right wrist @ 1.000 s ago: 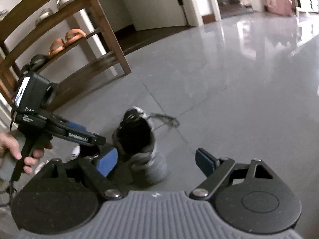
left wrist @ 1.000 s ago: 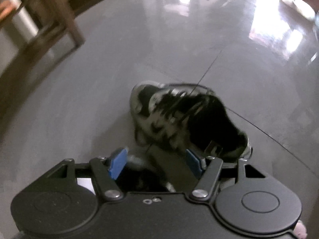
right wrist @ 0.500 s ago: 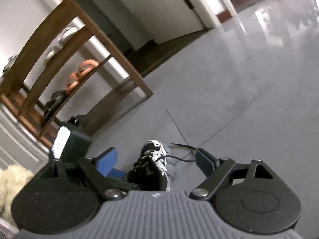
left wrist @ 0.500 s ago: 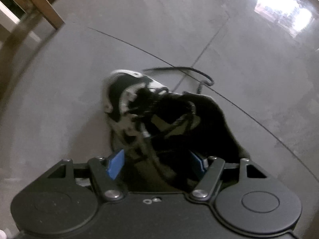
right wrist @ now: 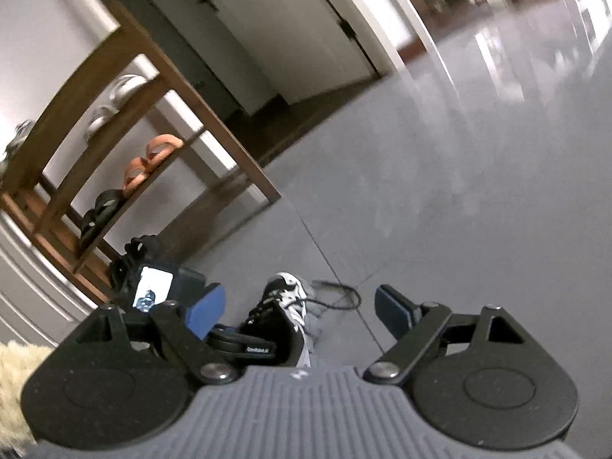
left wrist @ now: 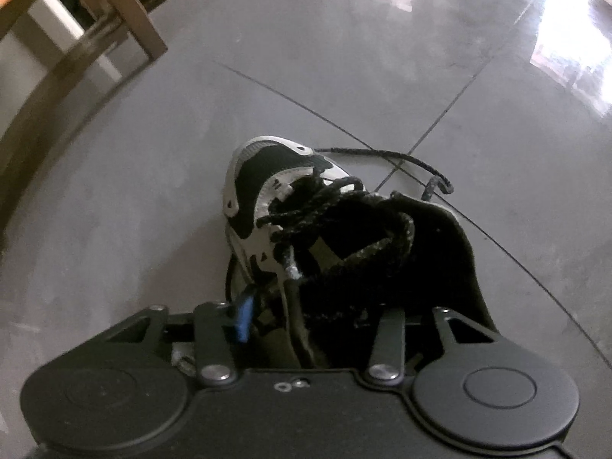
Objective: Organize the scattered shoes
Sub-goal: 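Lift and carry the black-and-white sneaker with the left gripper, then lower the sneaker beside the grey strapped sneaker and open the left gripper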
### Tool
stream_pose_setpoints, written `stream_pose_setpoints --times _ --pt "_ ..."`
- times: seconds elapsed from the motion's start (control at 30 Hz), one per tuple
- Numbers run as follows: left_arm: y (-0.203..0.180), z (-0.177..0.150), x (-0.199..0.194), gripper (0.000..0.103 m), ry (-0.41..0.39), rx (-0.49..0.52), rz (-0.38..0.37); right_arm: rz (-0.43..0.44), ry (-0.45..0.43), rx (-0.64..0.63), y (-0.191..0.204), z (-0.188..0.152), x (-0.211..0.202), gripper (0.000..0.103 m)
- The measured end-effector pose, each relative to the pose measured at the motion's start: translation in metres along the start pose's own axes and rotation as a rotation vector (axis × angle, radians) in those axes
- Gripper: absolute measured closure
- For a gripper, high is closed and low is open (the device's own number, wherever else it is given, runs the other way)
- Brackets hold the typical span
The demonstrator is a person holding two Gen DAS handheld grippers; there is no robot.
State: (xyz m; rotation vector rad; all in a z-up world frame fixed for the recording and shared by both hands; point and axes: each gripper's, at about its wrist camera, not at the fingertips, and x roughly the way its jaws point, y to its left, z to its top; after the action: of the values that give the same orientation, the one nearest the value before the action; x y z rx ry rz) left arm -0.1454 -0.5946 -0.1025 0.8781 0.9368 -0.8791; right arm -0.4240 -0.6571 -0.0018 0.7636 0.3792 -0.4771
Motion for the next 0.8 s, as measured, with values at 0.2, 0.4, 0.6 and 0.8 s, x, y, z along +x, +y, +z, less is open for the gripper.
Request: stream_pose_setpoints --times 0.2,0.4,0.6,0.8 --pt "0.001 -0.003 -0.007 0.075 -0.046 -0.036 -0.013 -0.019 -0.019 0.041 0.001 -0.006 -0.01 0.015" --pt "-0.034 -0.017 -0.021 0.075 -0.173 0.189 -0.076 -0.036 -0.068 0.074 0.0 0.0 -0.016 0.015" --pt "-0.07 -0.024 -0.039 0.082 -0.241 0.638 -0.336 -0.083 -0.111 0.051 0.0 -0.003 -0.041 0.015" --pt "-0.097 -0.013 -0.037 0.061 -0.18 0.819 -0.298 -0.136 -0.149 0.083 -0.008 -0.005 -0.063 0.015"
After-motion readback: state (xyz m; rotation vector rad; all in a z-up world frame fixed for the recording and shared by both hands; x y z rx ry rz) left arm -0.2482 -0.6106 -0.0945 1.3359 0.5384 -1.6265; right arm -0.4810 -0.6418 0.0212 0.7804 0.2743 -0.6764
